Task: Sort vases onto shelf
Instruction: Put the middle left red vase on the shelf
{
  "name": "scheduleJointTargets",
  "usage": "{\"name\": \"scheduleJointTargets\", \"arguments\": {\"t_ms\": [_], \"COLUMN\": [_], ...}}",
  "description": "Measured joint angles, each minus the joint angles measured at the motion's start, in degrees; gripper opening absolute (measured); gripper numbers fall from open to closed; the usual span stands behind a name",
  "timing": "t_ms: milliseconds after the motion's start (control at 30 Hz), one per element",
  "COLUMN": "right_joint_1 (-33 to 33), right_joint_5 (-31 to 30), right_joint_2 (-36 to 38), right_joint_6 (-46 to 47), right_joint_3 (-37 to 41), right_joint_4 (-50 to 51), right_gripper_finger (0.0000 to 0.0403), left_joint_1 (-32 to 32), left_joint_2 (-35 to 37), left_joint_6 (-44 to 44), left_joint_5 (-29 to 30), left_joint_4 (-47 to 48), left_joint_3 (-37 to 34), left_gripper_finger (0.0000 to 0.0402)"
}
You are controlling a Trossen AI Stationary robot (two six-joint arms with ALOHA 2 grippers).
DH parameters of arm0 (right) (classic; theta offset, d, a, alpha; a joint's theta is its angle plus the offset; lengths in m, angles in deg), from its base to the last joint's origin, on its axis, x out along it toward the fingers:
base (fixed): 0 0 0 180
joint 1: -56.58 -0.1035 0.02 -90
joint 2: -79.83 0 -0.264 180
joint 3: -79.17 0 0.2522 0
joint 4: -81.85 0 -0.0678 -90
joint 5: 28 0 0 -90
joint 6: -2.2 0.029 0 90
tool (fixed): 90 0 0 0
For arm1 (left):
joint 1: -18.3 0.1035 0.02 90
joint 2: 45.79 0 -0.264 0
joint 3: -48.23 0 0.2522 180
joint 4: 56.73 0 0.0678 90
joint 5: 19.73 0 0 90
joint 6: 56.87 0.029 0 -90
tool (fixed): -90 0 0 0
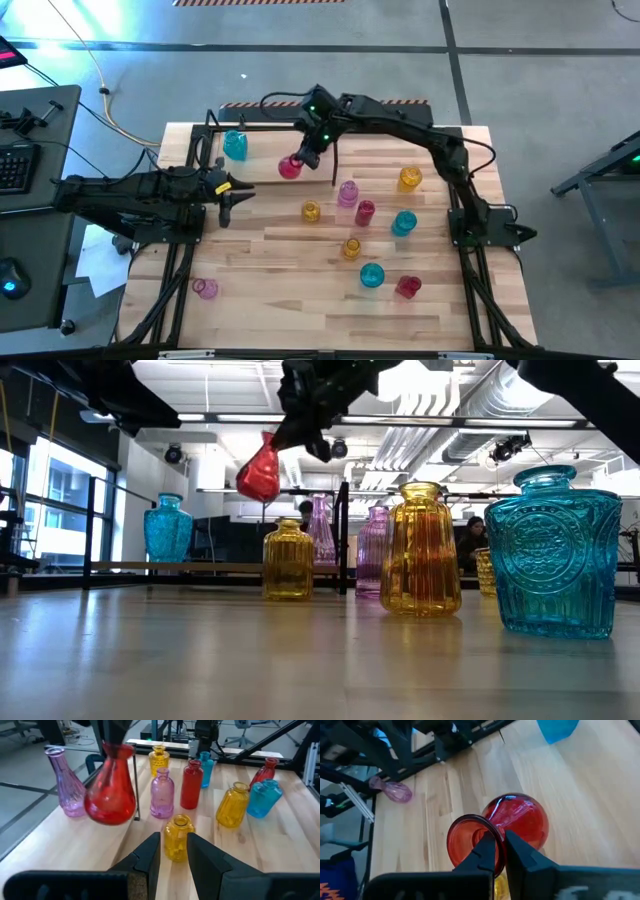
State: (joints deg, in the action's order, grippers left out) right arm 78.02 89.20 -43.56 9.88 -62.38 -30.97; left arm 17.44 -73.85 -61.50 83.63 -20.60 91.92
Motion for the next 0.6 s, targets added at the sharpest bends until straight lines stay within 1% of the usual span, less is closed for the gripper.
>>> {"name": "scheduleJointTargets", "arguments": {"t_ms": [233,300,433,600], "right_joint_1": [1.1,1.2,1.2,1.1], "right_joint_5": [0.0,-0.8,-4.8,-5.3], "right_joint_2": [-0.2,-0.2,-0.7,-1.9], "right_joint_6": [-0.1,-0.2,-1.7,-2.1], "right_joint_3": [0.0,0.0,0.0,0.0], "right_joint_4": [3.0,4.8,7.7,7.5], "right_gripper_finger": [0.0,0.0,0.0,0.0], "left_joint_1": [0.0,0.0,0.0,0.0], "left_joint_2": [0.0,0.0,0.0,0.0], "left_joint_6": [1.9,2.3,3.1,3.4], "left_joint_5": [2.3,2.4,2.4,2.4], "left_joint_4": [-0.8,-1.7,-2.8,-2.9], "left_joint_3": [0.0,0.0,0.0,0.0], "left_gripper_finger": [0.0085,0.0085,0.0085,0.0085]}}
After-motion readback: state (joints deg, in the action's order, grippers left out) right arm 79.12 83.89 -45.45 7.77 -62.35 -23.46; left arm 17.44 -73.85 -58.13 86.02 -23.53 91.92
